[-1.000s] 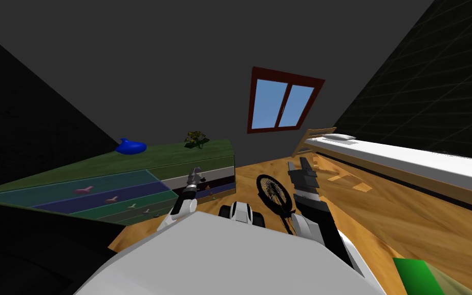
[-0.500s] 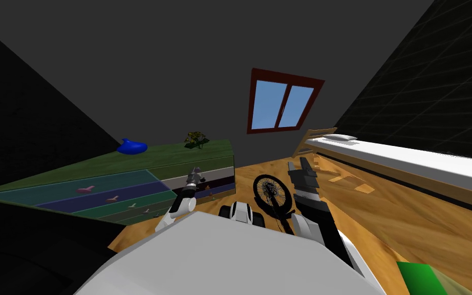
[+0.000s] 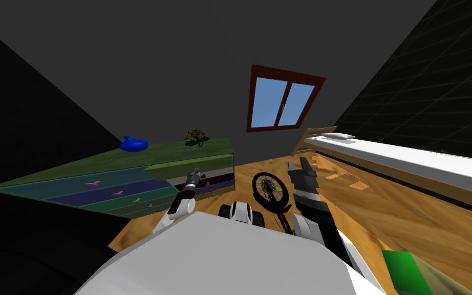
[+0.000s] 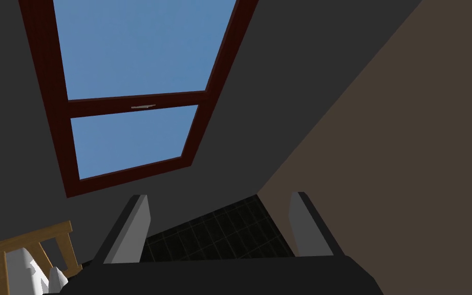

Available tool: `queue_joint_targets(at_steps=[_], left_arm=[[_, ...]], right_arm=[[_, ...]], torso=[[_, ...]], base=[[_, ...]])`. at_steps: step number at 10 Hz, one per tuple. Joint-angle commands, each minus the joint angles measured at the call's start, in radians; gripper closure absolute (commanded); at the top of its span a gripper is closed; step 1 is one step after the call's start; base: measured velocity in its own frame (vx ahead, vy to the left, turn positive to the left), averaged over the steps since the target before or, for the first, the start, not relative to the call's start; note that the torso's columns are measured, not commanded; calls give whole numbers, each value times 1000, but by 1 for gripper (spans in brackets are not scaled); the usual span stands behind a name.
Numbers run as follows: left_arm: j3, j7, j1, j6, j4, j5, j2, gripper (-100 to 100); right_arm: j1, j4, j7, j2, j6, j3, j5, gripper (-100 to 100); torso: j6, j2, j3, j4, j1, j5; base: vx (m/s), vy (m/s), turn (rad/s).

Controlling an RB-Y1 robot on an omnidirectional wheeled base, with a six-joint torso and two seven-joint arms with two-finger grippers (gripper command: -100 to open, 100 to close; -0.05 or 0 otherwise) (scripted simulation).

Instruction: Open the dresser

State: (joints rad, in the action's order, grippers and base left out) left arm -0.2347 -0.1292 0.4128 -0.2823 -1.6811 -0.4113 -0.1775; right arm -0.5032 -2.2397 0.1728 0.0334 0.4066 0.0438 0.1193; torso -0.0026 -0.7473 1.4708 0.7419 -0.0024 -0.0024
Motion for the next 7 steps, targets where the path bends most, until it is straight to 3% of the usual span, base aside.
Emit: queue_joint_targets(at_steps=[1,7], left_arm=[[2,0,11,4,-10,-2,0,100],[19,-2,49,-3,-39,-6,0,100]], right_arm=[[0,0,0,0,0,0,0,0],[0,0,0,0,0,0,0,0]], torso=[[1,3,2,0,-1,-1],[1,3,3,0,0,-2]], base=[[-83,-58,12],[-147,-55,11]])
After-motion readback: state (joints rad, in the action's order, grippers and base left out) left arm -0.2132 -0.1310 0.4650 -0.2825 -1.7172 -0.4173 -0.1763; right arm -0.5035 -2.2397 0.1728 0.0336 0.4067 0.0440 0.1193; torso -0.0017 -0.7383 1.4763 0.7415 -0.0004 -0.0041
